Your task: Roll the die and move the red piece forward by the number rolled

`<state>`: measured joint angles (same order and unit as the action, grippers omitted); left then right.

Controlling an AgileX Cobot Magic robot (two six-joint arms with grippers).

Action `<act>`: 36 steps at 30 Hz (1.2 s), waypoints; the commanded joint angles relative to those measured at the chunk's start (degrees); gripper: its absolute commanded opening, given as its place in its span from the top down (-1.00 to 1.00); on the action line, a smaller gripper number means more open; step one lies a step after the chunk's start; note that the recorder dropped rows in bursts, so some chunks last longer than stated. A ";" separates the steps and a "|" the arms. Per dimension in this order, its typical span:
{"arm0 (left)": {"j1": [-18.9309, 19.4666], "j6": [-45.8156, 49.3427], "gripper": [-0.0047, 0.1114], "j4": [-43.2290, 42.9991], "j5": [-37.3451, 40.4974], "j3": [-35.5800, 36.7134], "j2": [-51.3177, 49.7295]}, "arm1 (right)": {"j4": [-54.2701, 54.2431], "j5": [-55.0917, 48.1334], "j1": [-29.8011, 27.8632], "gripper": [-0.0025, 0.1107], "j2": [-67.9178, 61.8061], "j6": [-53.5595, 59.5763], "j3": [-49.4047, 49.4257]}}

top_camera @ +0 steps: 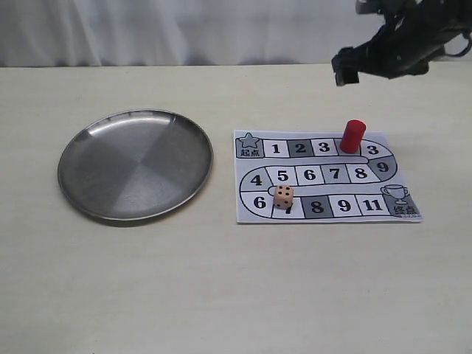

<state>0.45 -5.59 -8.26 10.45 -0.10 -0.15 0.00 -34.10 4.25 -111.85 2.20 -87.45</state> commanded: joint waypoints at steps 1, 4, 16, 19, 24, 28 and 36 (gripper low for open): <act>-0.48 -0.05 0.92 -0.01 -0.51 0.10 0.15 | 0.82 -1.98 -0.37 -0.43 8.64 -0.52 -0.35; -0.48 -0.05 0.92 -0.01 -0.51 0.10 0.15 | 0.82 -1.79 -0.37 0.12 15.98 0.10 0.15; -0.48 -0.05 0.92 -0.01 -0.51 0.10 0.15 | -4.79 22.94 -0.09 0.88 48.54 -0.55 32.50; -0.48 -0.05 0.92 -0.01 -0.51 0.10 0.15 | -7.05 27.71 -0.09 0.88 56.53 -0.55 43.45; -0.48 -0.05 0.92 -0.01 -0.51 0.10 0.15 | -7.82 32.99 -0.09 0.88 69.12 -0.82 60.01; -0.48 -0.05 0.92 -0.01 -0.51 0.10 0.15 | -8.56 34.10 -0.09 0.88 79.39 -2.20 69.62; -0.48 -0.05 0.92 -0.01 -0.51 0.10 0.15 | -8.56 32.97 -0.09 0.88 93.57 -1.83 83.12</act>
<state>0.45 -5.59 -8.26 10.45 -0.10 -0.15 -8.49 -1.29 4.25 -21.44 0.47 -7.61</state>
